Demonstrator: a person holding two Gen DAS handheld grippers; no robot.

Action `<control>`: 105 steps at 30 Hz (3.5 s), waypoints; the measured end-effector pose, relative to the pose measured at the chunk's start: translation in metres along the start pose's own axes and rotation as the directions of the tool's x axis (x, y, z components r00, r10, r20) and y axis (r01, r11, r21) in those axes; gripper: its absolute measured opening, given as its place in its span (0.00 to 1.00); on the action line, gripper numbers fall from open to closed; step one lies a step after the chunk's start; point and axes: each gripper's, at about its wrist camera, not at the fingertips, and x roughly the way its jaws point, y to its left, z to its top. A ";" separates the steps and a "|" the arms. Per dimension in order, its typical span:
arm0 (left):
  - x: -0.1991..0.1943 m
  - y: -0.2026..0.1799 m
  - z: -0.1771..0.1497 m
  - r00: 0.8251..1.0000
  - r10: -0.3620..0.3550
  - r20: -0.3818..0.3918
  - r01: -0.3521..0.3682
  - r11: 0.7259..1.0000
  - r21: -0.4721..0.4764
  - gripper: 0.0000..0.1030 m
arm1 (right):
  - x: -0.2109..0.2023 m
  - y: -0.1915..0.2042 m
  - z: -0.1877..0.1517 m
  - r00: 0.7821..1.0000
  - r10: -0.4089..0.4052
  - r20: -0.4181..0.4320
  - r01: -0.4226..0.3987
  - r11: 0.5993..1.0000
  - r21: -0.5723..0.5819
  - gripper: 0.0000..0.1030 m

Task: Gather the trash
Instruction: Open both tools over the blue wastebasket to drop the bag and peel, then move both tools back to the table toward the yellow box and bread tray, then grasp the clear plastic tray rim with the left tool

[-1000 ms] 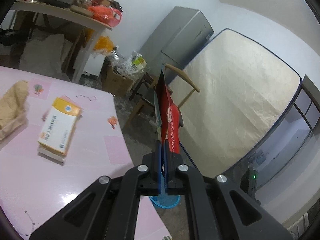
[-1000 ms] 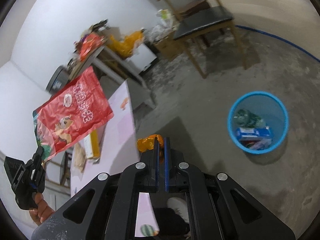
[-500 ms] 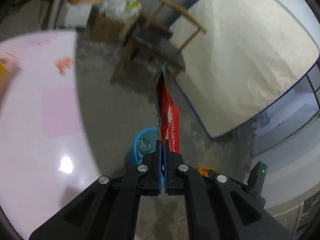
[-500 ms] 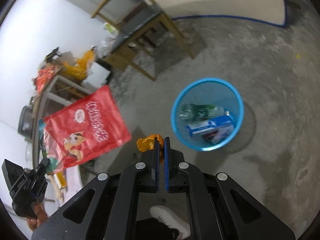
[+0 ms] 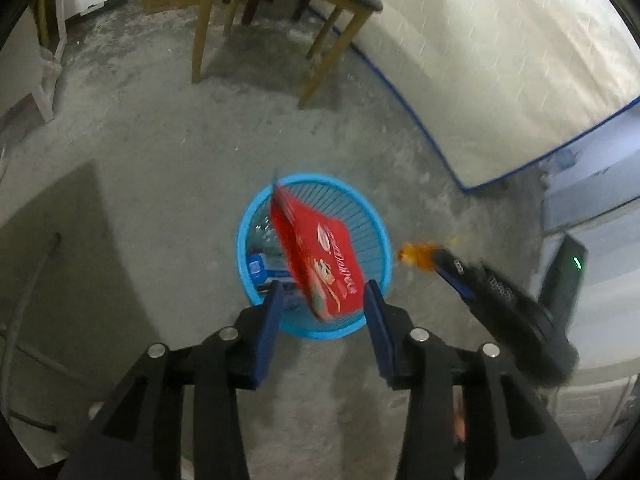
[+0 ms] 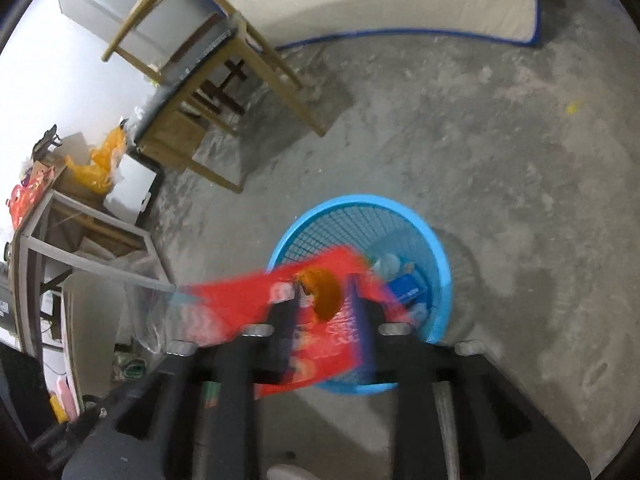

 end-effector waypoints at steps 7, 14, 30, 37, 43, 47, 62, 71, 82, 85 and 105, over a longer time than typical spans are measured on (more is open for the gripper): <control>-0.062 0.005 -0.009 0.996 -0.020 0.087 0.019 1.000 0.017 0.49 | 0.043 -0.029 -0.006 0.990 -0.126 -0.069 0.126 0.992 -0.007 0.51; -0.141 0.012 -0.028 0.975 0.002 0.221 -0.013 0.999 0.048 0.62 | 0.018 -0.030 -0.017 0.993 -0.116 -0.025 0.115 0.993 -0.028 0.51; -0.247 0.044 -0.158 0.912 0.081 0.403 -0.152 0.977 0.149 0.81 | -0.106 0.057 -0.070 0.992 0.028 0.125 0.017 0.937 -0.349 0.66; -0.289 0.107 -0.205 0.895 0.149 0.420 -0.169 0.986 0.009 0.87 | -0.131 0.118 -0.092 0.989 0.091 0.112 -0.030 0.888 -0.460 0.69; -0.331 0.161 -0.245 0.844 0.227 0.486 -0.174 0.973 -0.151 0.94 | -0.145 0.181 -0.119 0.986 0.151 0.065 -0.088 0.819 -0.567 0.79; -0.352 0.187 -0.264 0.811 0.282 0.512 -0.182 0.954 -0.237 0.94 | -0.149 0.227 -0.145 0.984 0.178 0.026 -0.120 0.759 -0.640 0.84; -0.427 0.278 -0.334 0.720 0.420 0.553 -0.138 0.867 -0.479 0.95 | -0.147 0.373 -0.249 0.987 0.153 -0.046 -0.128 0.581 -0.804 0.92; -0.450 0.322 -0.356 0.690 0.440 0.575 -0.118 0.852 -0.510 0.95 | -0.140 0.427 -0.307 0.993 0.115 -0.030 -0.084 0.499 -0.863 0.92; -0.443 0.384 -0.360 0.710 0.426 0.561 -0.033 0.816 -0.577 0.95 | -0.131 0.462 -0.361 0.988 0.155 0.000 -0.061 0.390 -0.919 0.92; -0.445 0.401 -0.364 0.697 0.437 0.569 -0.002 0.795 -0.607 0.94 | -0.122 0.464 -0.372 0.990 0.138 0.002 -0.050 0.375 -0.926 0.92; -0.400 0.460 -0.265 0.829 0.286 0.480 0.111 0.758 -0.642 0.55 | -0.103 0.460 -0.371 0.983 0.118 -0.141 -0.178 0.422 -0.889 0.92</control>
